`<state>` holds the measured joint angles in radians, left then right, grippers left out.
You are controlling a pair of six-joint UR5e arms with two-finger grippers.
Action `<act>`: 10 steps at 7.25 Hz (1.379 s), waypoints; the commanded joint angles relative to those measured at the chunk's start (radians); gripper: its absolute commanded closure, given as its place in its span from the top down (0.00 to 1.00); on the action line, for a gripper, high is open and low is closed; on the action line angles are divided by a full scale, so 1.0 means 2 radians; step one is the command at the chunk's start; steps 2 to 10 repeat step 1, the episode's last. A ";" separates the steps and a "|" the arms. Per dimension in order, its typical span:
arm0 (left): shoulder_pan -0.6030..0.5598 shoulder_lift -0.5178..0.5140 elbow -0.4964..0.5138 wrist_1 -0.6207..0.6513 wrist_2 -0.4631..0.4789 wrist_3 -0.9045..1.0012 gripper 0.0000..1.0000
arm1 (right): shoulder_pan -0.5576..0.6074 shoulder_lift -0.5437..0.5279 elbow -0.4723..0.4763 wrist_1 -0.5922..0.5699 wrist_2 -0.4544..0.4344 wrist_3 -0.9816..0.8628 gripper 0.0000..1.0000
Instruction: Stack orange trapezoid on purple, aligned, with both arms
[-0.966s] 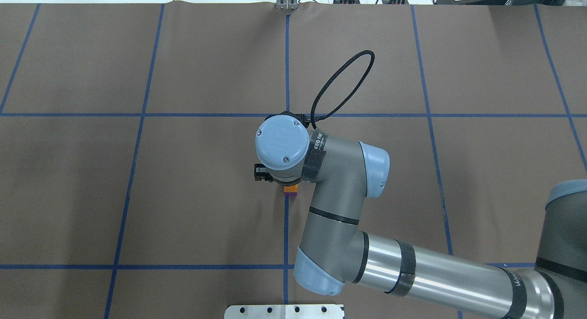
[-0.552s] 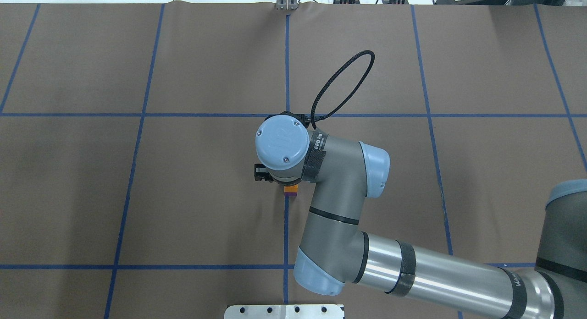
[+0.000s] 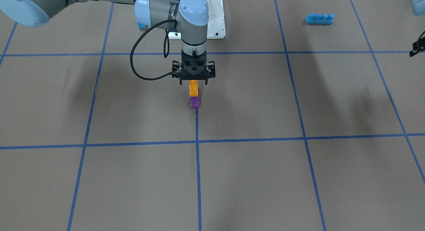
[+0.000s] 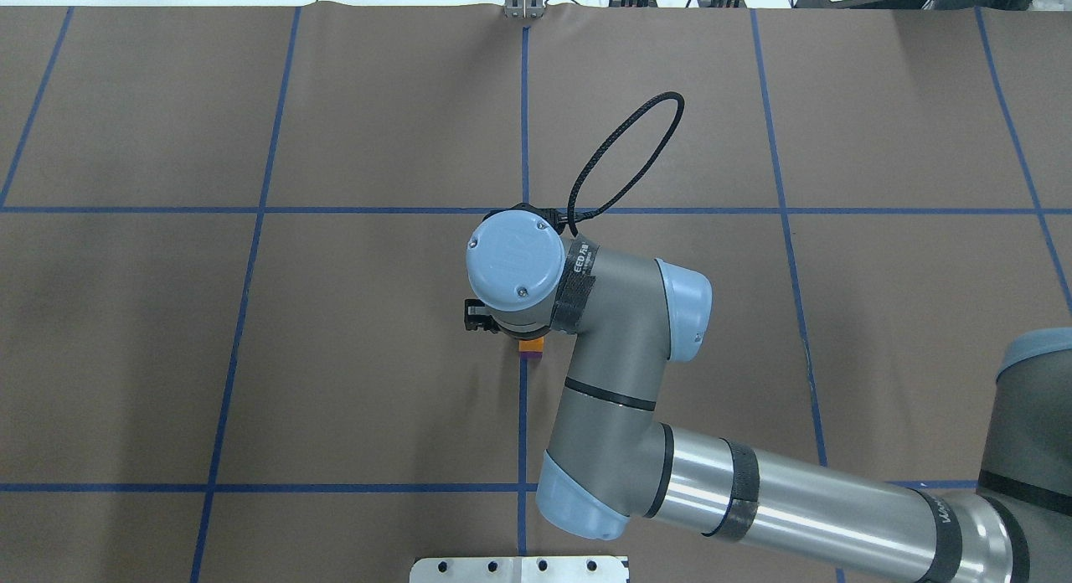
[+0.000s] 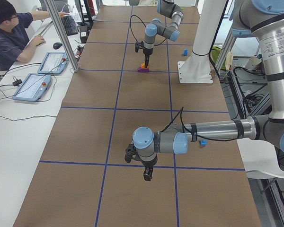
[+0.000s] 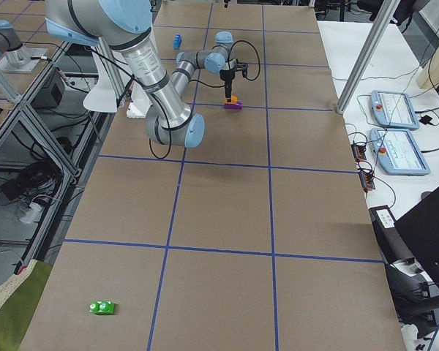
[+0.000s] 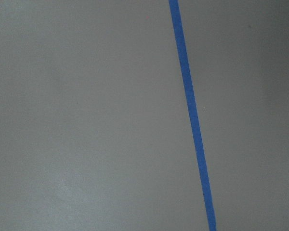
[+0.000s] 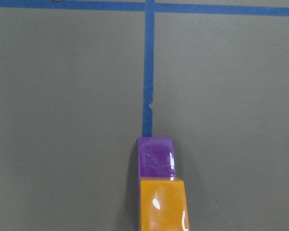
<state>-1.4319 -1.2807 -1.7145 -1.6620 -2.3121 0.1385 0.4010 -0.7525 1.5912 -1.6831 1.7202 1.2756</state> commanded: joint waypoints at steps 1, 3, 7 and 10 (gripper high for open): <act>0.010 0.001 -0.001 0.013 0.002 0.000 1.00 | -0.526 -0.260 -0.441 0.115 -0.167 -0.424 1.00; 0.010 0.001 -0.001 0.013 0.002 0.000 1.00 | -0.526 -0.260 -0.441 0.115 -0.167 -0.424 1.00; 0.010 0.001 -0.001 0.013 0.002 0.000 1.00 | -0.526 -0.260 -0.441 0.115 -0.167 -0.424 1.00; 0.010 0.001 -0.001 0.013 0.002 0.000 1.00 | -0.526 -0.260 -0.441 0.115 -0.167 -0.424 1.00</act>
